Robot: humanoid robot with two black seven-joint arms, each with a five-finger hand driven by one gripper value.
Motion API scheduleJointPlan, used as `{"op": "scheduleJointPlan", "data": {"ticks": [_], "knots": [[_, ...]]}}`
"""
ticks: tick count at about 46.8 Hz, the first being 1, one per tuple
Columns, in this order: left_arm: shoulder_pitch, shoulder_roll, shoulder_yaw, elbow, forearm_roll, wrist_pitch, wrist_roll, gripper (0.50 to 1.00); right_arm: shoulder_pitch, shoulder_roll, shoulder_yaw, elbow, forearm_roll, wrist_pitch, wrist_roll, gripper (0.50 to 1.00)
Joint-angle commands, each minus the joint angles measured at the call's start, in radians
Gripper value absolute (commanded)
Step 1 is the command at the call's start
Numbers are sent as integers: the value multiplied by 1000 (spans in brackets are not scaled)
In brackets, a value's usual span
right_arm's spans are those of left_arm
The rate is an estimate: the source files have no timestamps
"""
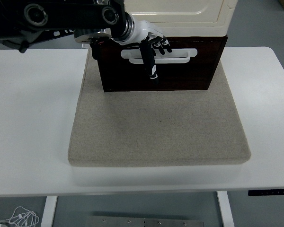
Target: Open the drawer under the combination cabinet
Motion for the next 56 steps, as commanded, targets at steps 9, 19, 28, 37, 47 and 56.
{"op": "scheduleJointPlan", "data": {"ticks": [9,19,28,37,47,56], "knots": [[19,-3,0,26,1,-4,0,1000,0,0,0,0,0,0,0,926],[22,-17,0,40,1,-4,0,1000,0,0,0,0,0,0,0,926],[34,-26,0,51,1,-10,0,1000,0,0,0,0,0,0,0,926],[42,-32,0,57,3,-10,0,1000,0,0,0,0,0,0,0,926],[57,-60,-2,58,3,-10,0,1000,0,0,0,0,0,0,0,926],[56,-60,-3,57,17,-14,-2,1000,0,0,0,0,0,0,0,926]]}}
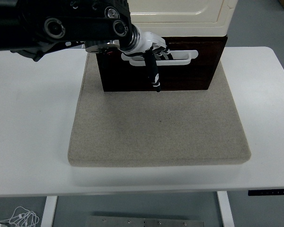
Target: Open the drawer under the combination cabinet
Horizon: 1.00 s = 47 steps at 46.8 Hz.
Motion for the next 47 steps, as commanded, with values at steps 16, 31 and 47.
{"op": "scheduleJointPlan", "data": {"ticks": [16,31,47], "knots": [[-9,0,-5,-11,2,-52,0,1000,0,0,0,0,0,0,0,926],[-18,8,-10,-16,1,-91,0,1000,0,0,0,0,0,0,0,926],[-21,15,-42,-33,2,-158,1,1000,0,0,0,0,0,0,0,926]]}}
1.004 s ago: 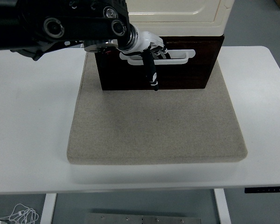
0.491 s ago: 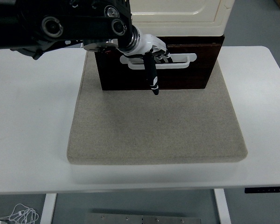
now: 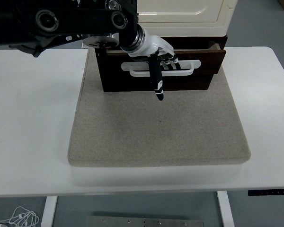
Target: Open the drawer under the combination cabinet
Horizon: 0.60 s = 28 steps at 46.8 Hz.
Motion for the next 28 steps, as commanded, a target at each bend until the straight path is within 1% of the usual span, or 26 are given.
{"op": "scheduleJointPlan", "data": {"ticks": [1,28], "knots": [[0,3,0,-11,2,-10,-1,1000,0,0,-1,0,0,0,0,926],[-14,12,-31,-12,5,-99,-1,1000,0,0,0,0,0,0,0,926]]}}
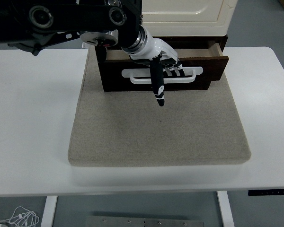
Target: Open the drawer under the combination cabinet
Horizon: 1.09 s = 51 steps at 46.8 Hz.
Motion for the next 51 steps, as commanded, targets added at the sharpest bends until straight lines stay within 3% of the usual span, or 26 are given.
{"op": "scheduleJointPlan", "data": {"ticks": [1,11,33,51], "knots": [[-8,7,-3,0,0,-13,0,1000,0,0,0,0,0,0,0,926],[-22,13,-12,-10,-1,-52,0,1000,0,0,0,0,0,0,0,926],[-25,34,-17,-35,-1,-61,0,1000,0,0,0,0,0,0,0,926],[-36,40,-40,-47,-1,-104,0,1000,0,0,0,0,0,0,0,926]]}}
